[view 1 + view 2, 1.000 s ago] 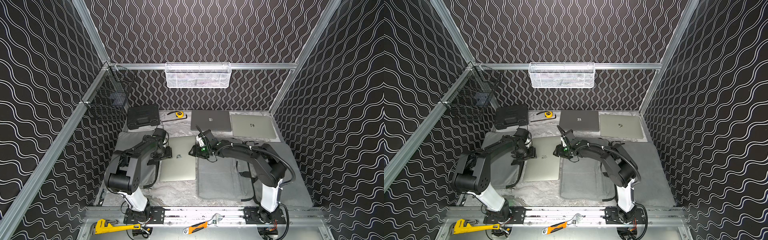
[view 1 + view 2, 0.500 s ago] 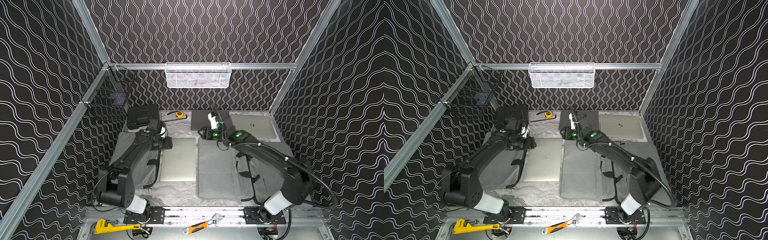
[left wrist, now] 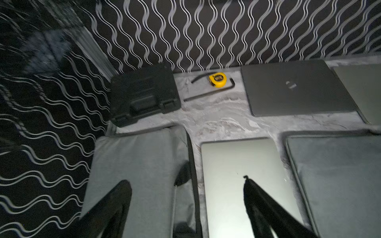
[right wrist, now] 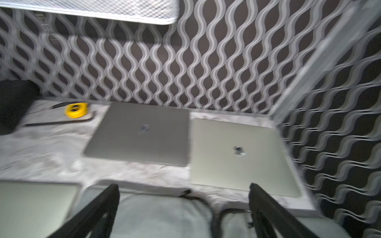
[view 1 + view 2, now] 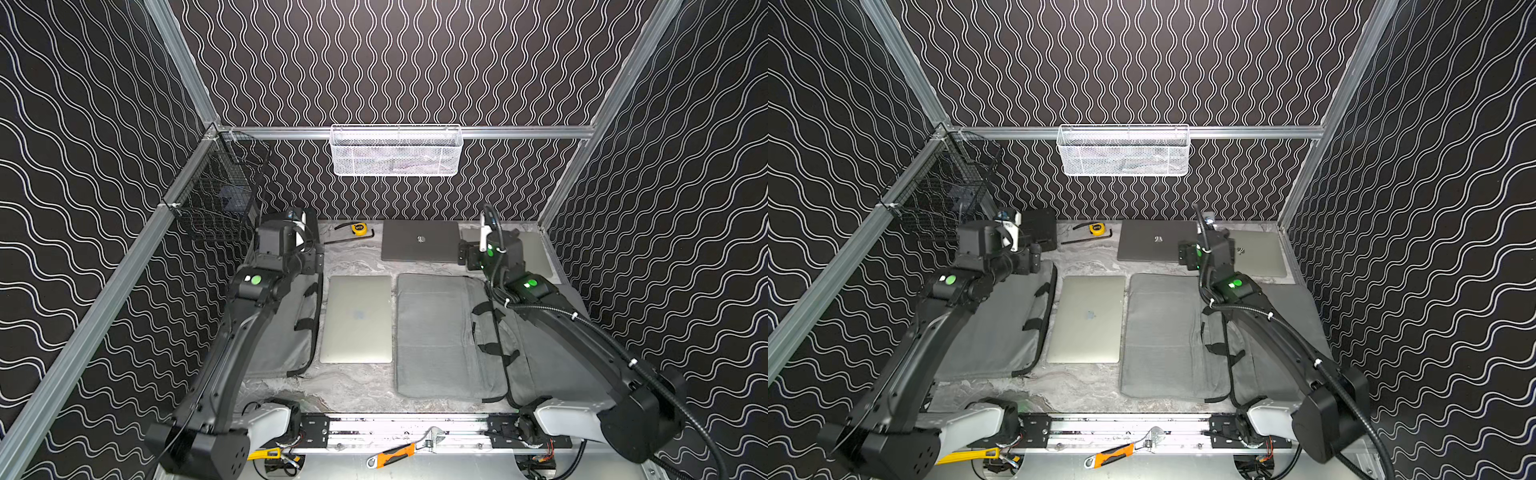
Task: Open the zippered laptop bag and take out the laptop
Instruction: Place the laptop at the center of the board, then reset both arms
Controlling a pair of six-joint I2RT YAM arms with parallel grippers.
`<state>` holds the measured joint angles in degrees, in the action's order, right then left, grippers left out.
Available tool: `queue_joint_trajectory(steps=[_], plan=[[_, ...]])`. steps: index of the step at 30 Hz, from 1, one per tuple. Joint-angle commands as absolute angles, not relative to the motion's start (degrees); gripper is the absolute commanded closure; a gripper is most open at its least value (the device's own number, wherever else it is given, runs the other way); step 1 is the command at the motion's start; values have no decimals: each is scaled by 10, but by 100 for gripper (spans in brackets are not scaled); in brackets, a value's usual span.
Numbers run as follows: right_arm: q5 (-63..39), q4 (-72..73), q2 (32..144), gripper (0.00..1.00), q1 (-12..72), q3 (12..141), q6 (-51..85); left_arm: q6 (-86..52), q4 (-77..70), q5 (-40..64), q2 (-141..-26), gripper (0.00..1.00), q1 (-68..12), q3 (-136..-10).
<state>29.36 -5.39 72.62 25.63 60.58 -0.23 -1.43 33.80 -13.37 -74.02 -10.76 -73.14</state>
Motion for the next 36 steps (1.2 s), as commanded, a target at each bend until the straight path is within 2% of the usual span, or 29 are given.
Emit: queue_joint_trajectory(steps=[1,6,8,10,14,17,23,26,28,31,36], plan=[[355,34,703,0,229,543,-32,-25,242,-234,-715,11,-105,-682],[364,123,687,0,199,428,9,-29,135,-259,-674,2,-91,-554],[317,191,681,0,170,368,35,-52,121,-218,-677,2,-69,-522],[285,279,689,0,157,304,32,-76,100,-133,-696,1,-42,-503],[312,337,727,0,148,261,44,-110,26,-81,-745,1,-28,-458],[331,370,746,0,144,244,41,-118,-92,-51,-774,1,-28,-400],[321,454,779,0,122,202,59,-143,-202,-67,-846,1,-28,-372],[296,502,800,0,98,191,65,-96,-231,-80,-846,1,-33,-364],[262,442,802,0,78,216,85,-71,-249,-109,-842,1,-33,-347],[231,446,803,0,56,215,93,-47,-276,-183,-836,1,-37,-327],[172,456,788,0,20,199,111,-26,-387,-223,-853,2,-36,-274]])
